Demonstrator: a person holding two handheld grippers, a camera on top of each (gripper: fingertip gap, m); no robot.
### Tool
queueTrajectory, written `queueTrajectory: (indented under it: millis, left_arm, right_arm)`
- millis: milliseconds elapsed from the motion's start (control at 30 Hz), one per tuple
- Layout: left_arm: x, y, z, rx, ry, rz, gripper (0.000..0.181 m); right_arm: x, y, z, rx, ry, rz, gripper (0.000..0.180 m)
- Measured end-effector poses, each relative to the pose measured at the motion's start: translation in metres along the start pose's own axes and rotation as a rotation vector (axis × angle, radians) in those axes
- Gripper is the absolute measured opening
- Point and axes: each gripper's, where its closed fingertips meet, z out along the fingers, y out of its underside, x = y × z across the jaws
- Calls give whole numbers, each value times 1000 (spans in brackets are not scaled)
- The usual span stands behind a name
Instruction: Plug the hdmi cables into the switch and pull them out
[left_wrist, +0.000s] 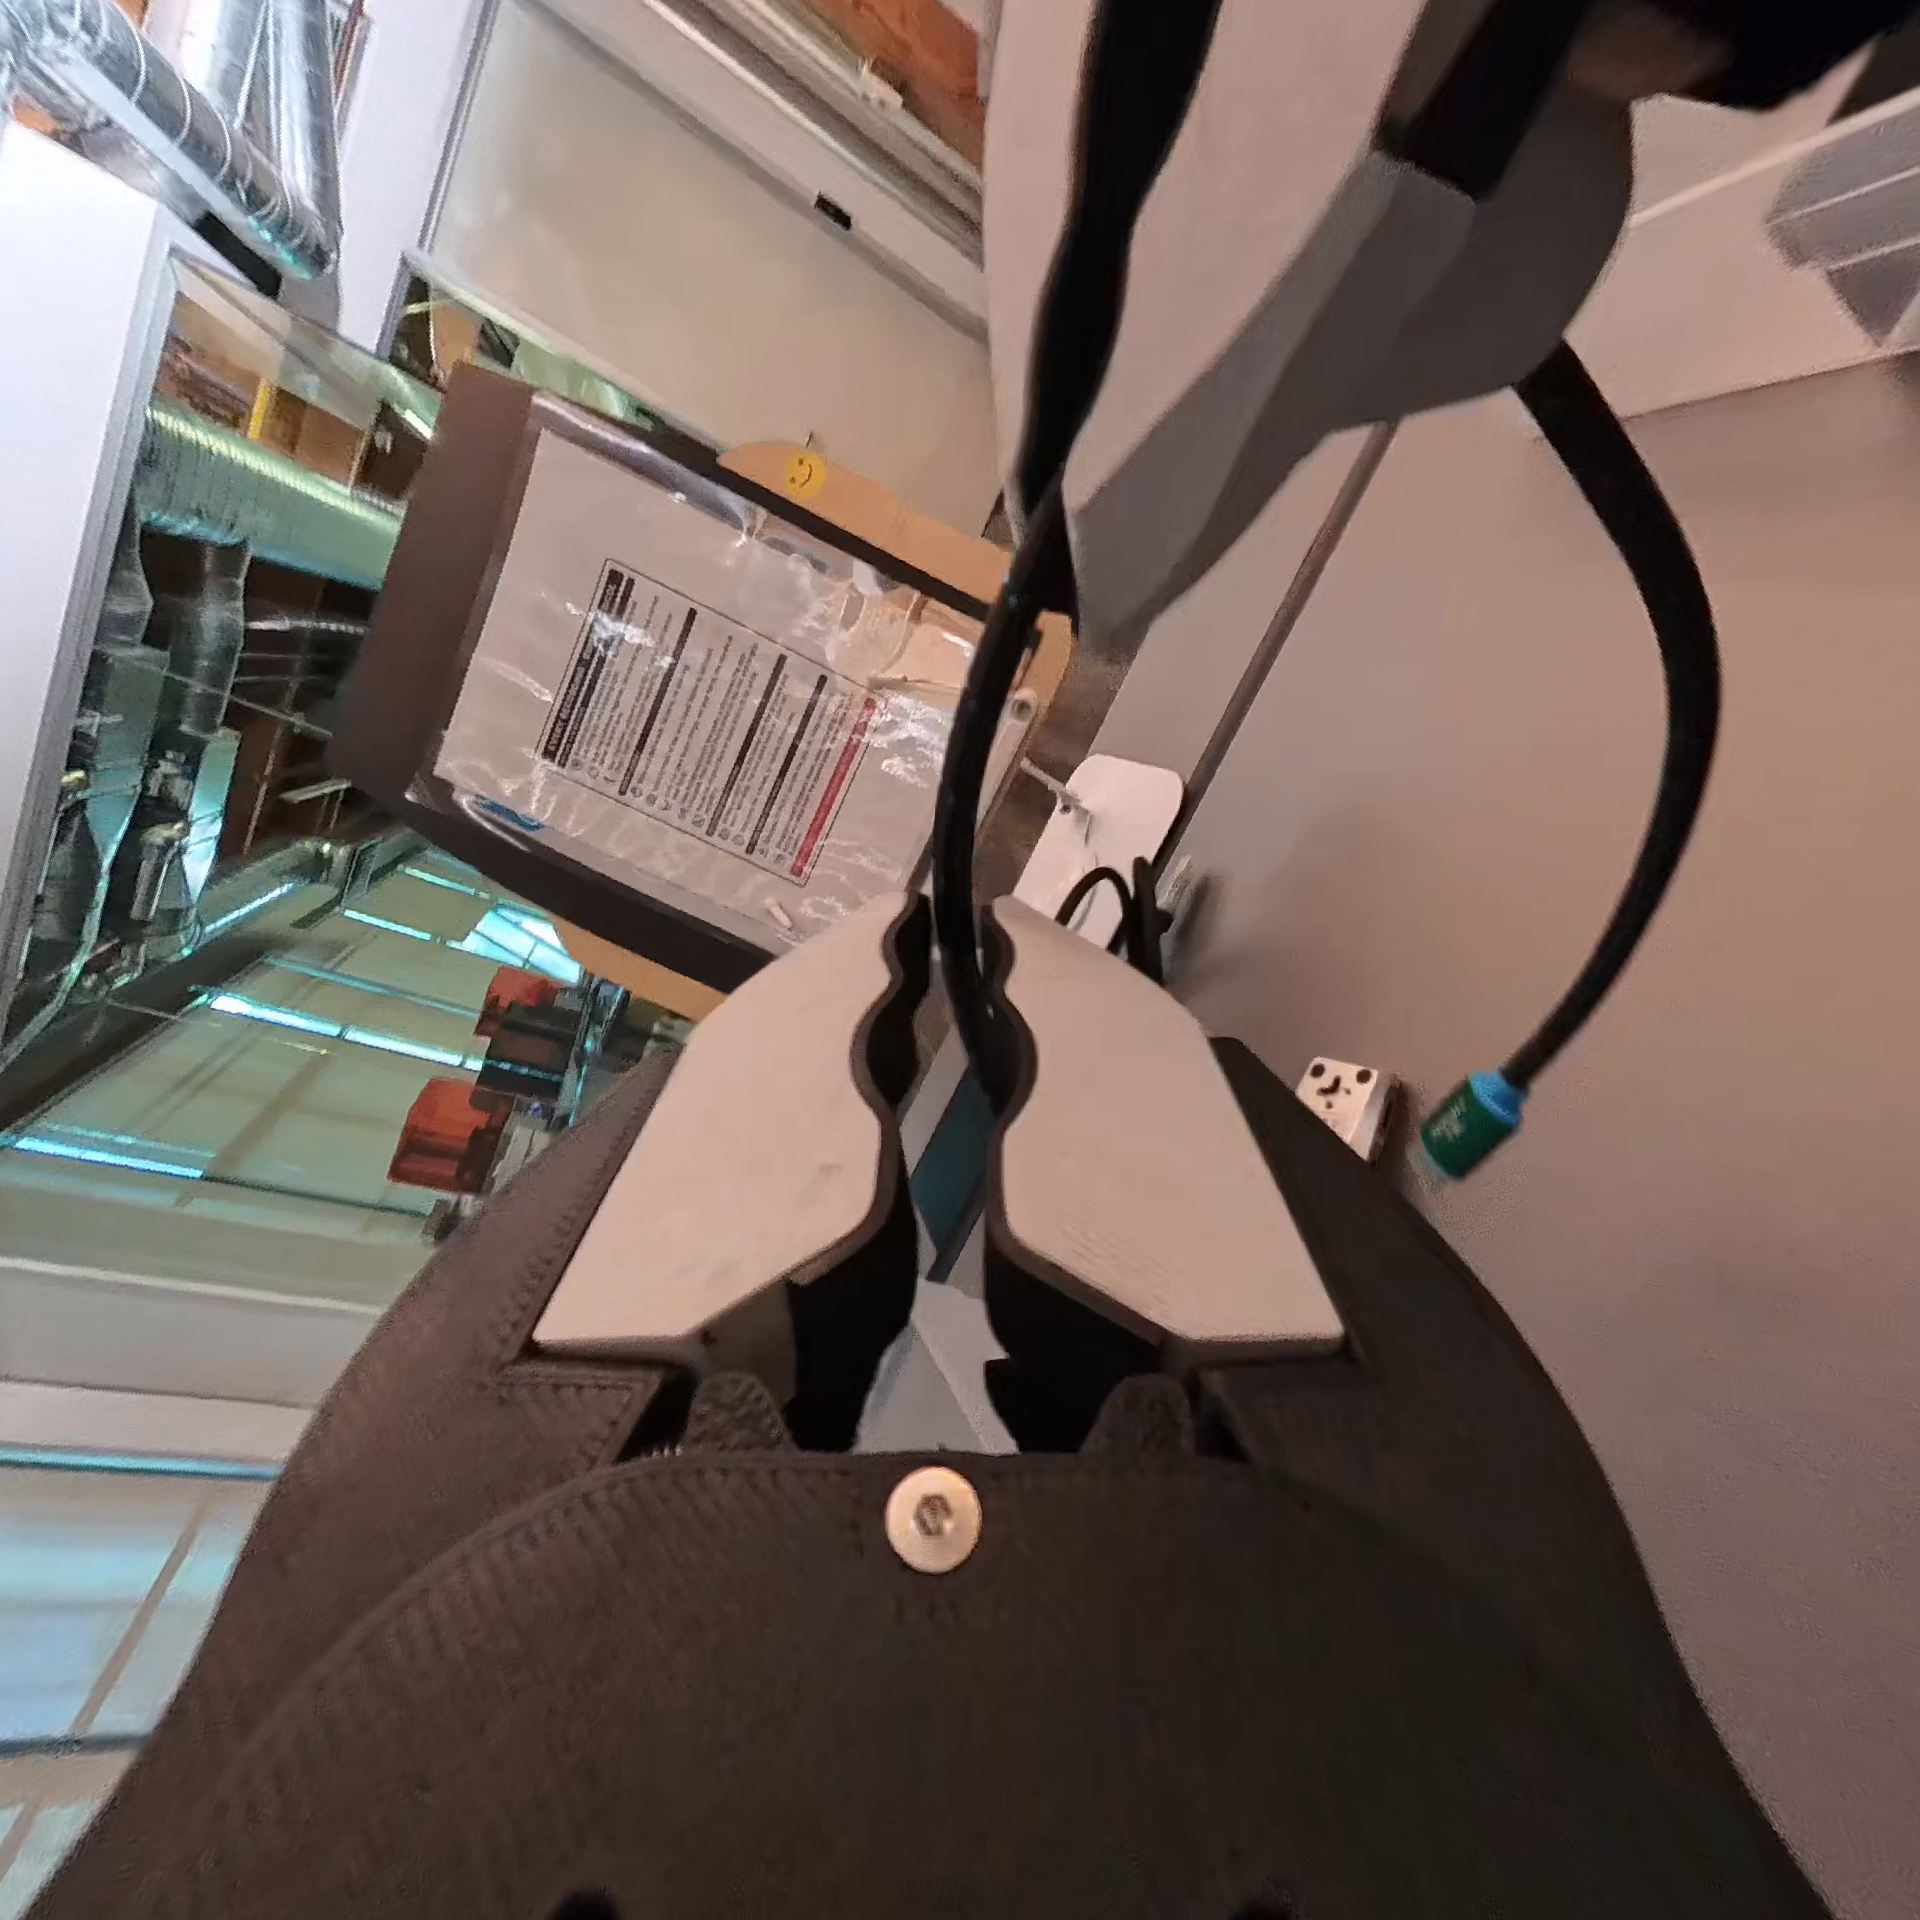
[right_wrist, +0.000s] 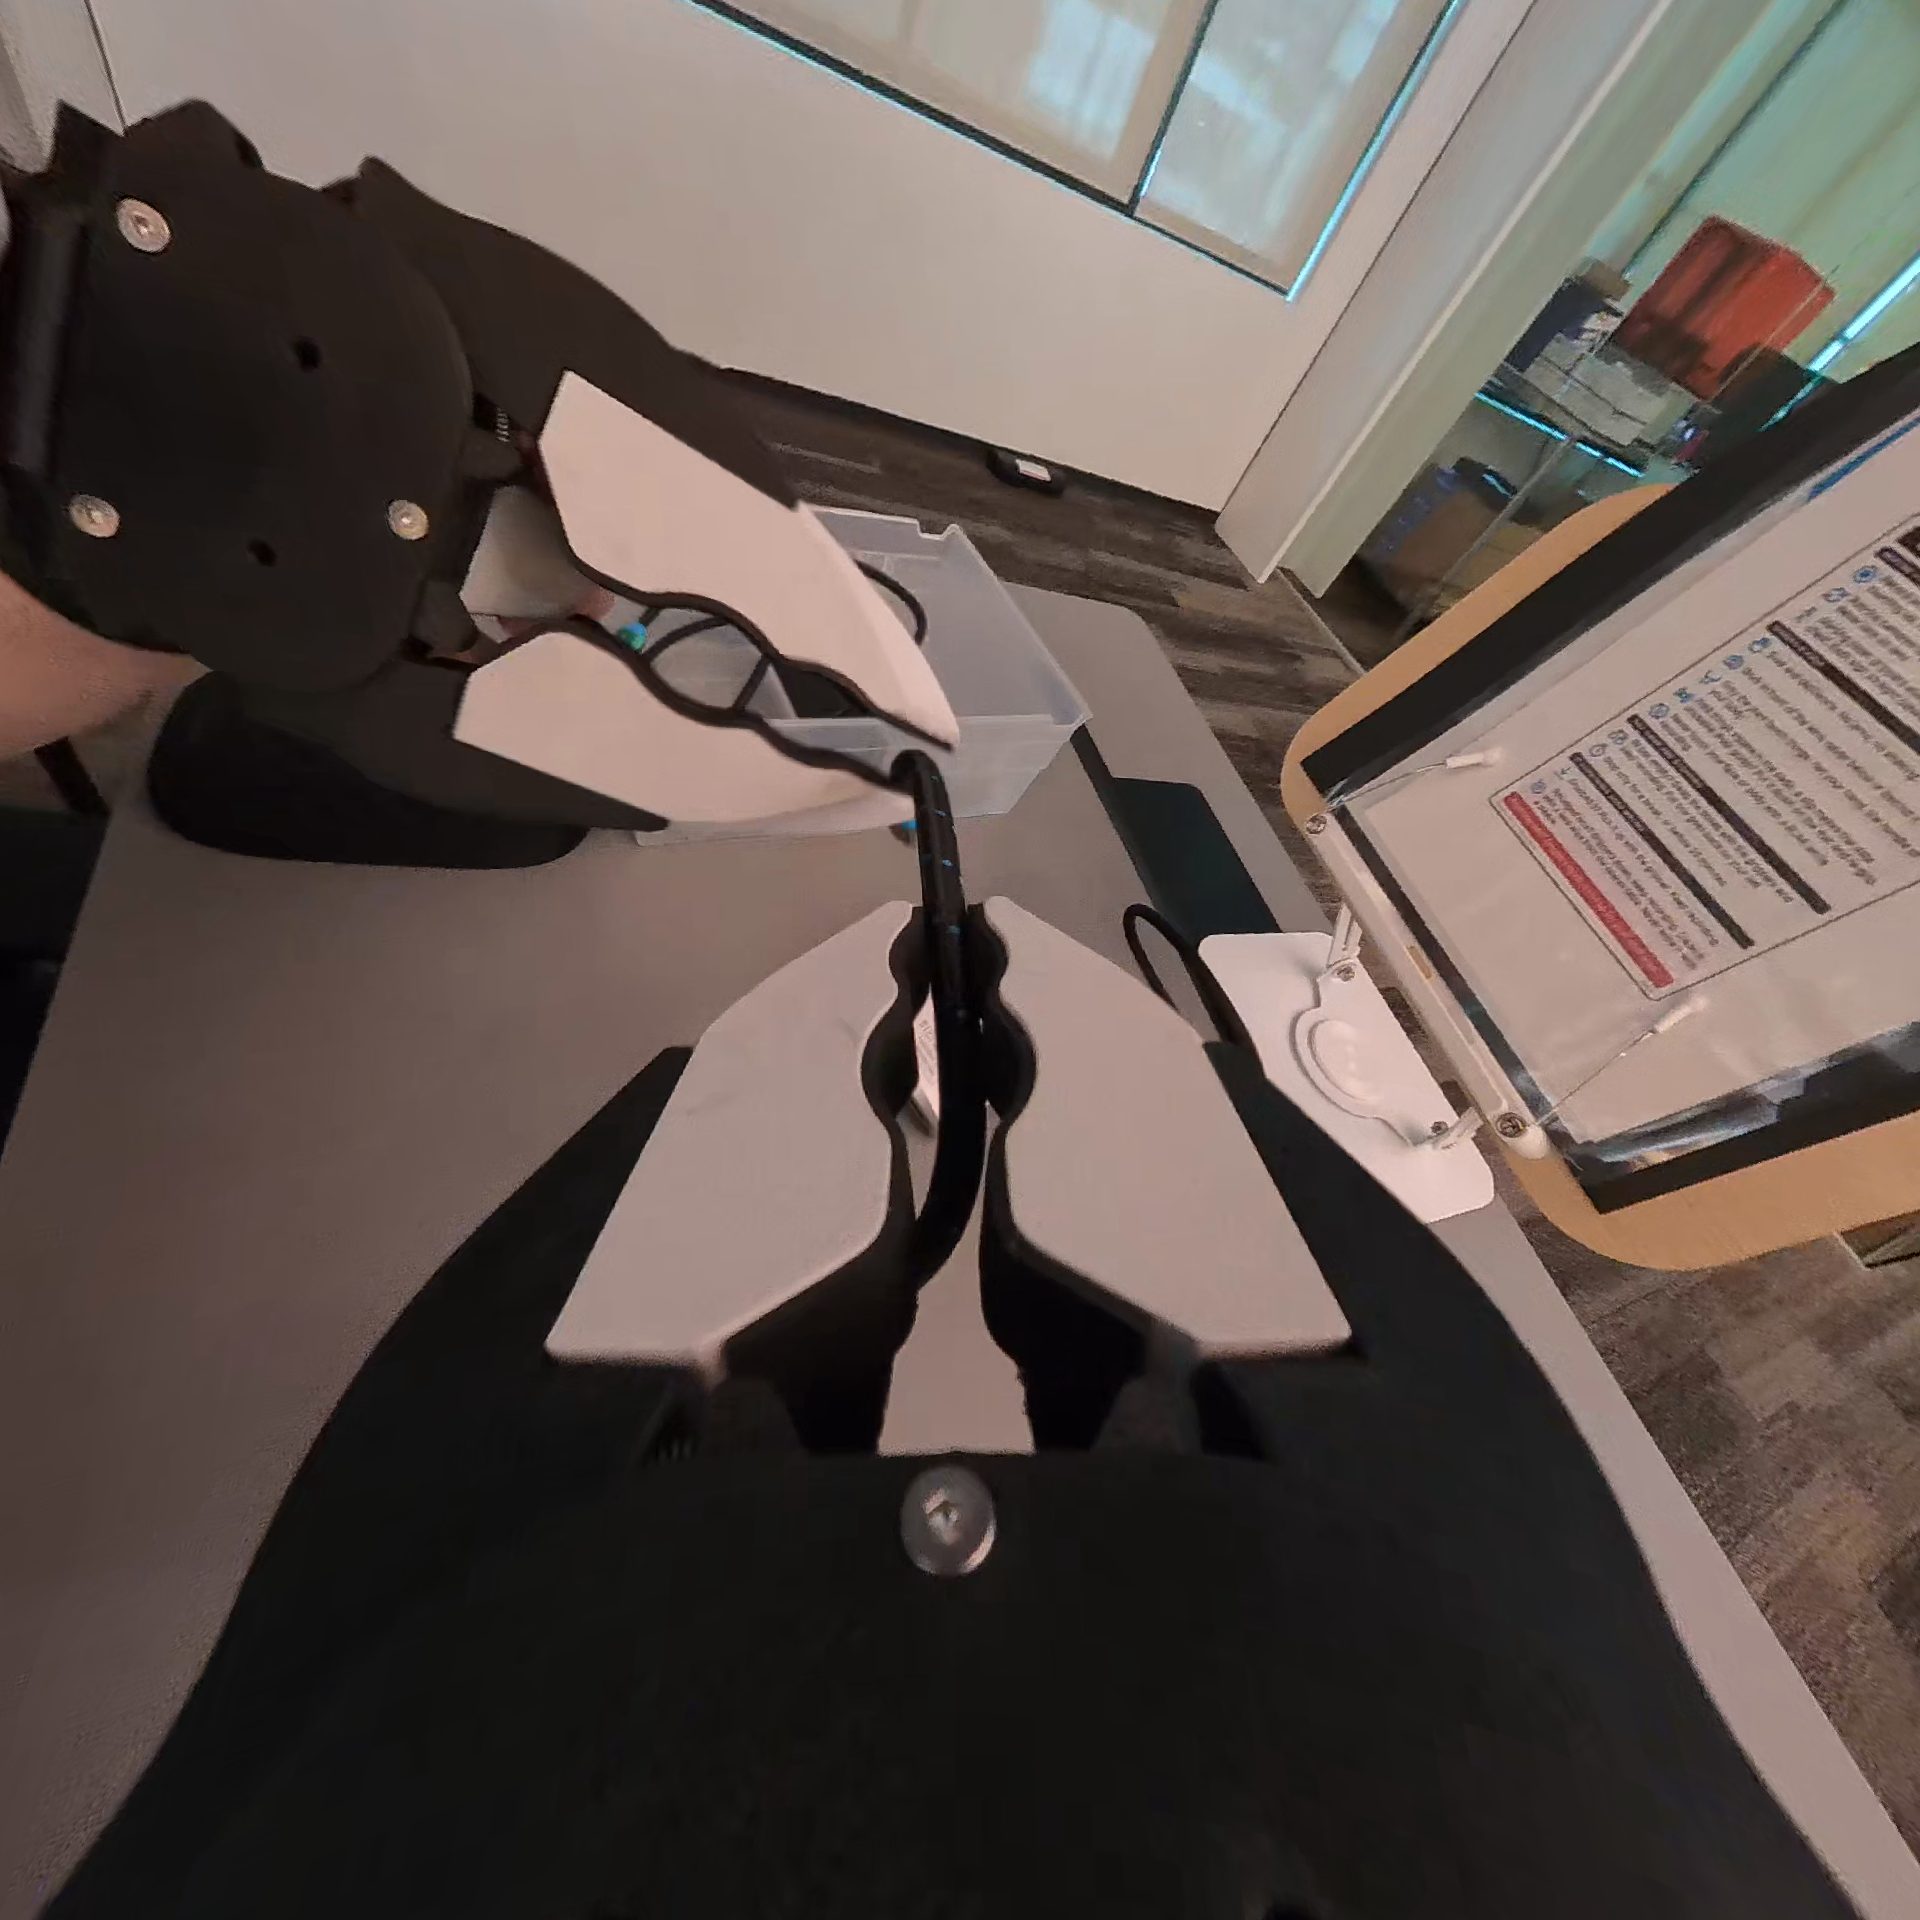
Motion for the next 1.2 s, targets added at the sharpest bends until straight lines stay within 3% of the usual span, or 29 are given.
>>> queueTrajectory:
  millis: [33, 100, 167, 267, 500, 600, 667, 800, 833, 933, 1100, 1200]
  left_arm:
    - [1, 5, -2, 4, 17, -35, 23]
    - [6, 21, -10, -11, 106, -164, 58]
    - [3, 34, -19, 48, 138, -309, 64]
    - [-1, 42, -29, 162, 94, -362, 56]
    - [3, 44, -4, 147, 38, -288, 49]
    - [7, 43, 7, 161, 41, -256, 35]
    - [6, 43, 11, 175, 16, -220, 15]
    - [1, 45, 10, 172, -25, -134, 11]
    - [-3, 45, 9, 164, -52, -101, 11]
    - [-13, 45, 2, 141, -139, 27, 10]
    - [-24, 45, -5, 64, -282, 252, 10]
    - [-26, 48, -4, 24, -310, 277, 10]
  right_arm:
    - [3, 0, -2, 1, 14, 1, 7]
    - [6, -1, -10, 7, 20, -2, 7]
    - [9, -3, -18, 25, 27, -1, 7]
    - [10, -11, -30, 88, 5, 14, 7]
    - [2, -28, -50, 218, -85, 49, 7]
    - [3, -29, -54, 238, -92, 56, 7]
    - [5, -26, -54, 230, -92, 61, 7]
    - [5, -11, -55, 201, -157, 92, 7]
    - [4, -4, -55, 172, -179, 105, 9]
    - [12, 0, -56, 130, -119, 163, 45]
    - [-7, -59, -62, 355, -91, 196, 53]
    - [-27, -76, -44, 379, -82, 225, 49]
